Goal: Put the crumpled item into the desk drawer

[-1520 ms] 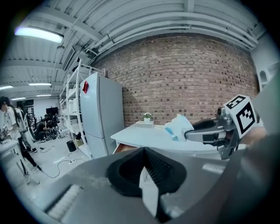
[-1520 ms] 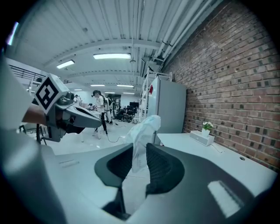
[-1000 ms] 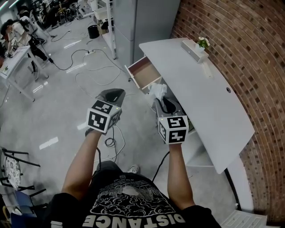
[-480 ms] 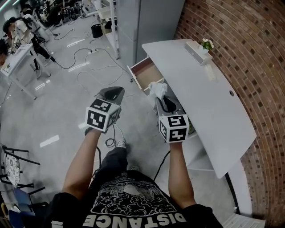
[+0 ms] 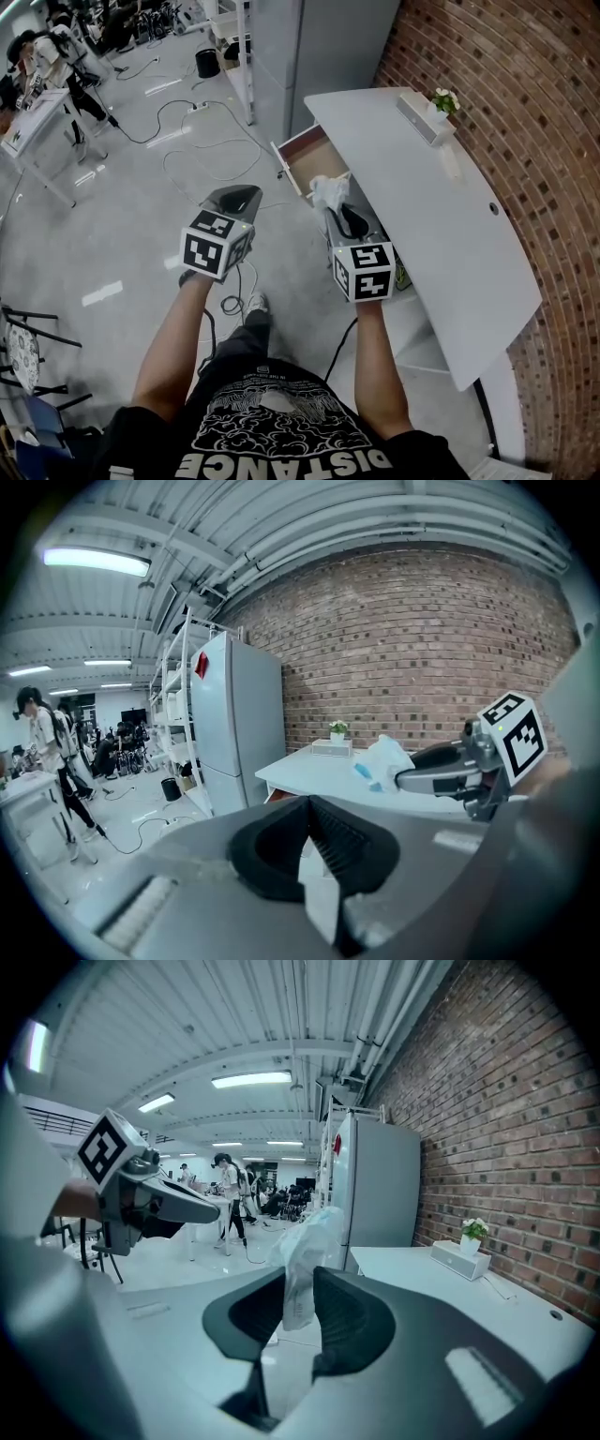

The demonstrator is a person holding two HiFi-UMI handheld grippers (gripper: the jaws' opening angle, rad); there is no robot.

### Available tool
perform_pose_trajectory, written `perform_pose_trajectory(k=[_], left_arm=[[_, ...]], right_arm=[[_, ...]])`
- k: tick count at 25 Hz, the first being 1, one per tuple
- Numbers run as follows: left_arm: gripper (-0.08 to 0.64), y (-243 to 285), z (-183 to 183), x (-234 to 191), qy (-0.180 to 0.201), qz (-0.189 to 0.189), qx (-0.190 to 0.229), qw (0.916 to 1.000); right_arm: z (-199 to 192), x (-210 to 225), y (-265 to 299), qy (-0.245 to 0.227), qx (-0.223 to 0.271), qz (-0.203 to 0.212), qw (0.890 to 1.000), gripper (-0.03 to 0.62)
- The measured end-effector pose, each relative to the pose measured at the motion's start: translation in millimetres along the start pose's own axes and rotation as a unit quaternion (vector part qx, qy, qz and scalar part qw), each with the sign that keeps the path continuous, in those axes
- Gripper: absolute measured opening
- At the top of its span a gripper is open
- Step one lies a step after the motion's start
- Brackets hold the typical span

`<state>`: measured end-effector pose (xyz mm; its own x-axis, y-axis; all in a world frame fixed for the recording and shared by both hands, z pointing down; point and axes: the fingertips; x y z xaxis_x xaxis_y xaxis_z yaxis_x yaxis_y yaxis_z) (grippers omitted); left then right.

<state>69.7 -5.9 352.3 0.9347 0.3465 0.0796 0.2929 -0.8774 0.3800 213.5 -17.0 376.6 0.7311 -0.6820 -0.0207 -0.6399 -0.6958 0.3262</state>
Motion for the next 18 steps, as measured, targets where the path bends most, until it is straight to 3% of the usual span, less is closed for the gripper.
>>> perform_pose_trajectory(k=[18], left_arm=[[0.005,86.7,3.2,-76.0,-0.017,-0.025,-0.012,0.9995]], right_arm=[[15.0,35.6,102.5,0.009,-0.028,-0.014,0.999,0.08]])
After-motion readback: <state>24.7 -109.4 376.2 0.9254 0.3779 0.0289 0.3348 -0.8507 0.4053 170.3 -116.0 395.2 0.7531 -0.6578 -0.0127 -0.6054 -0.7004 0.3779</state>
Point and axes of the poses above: the fingertips, and each gripper's own axes: y forward along the fingers, x to its right, z out of its top, and after that the axes turned 5 degrees about z, right-handed
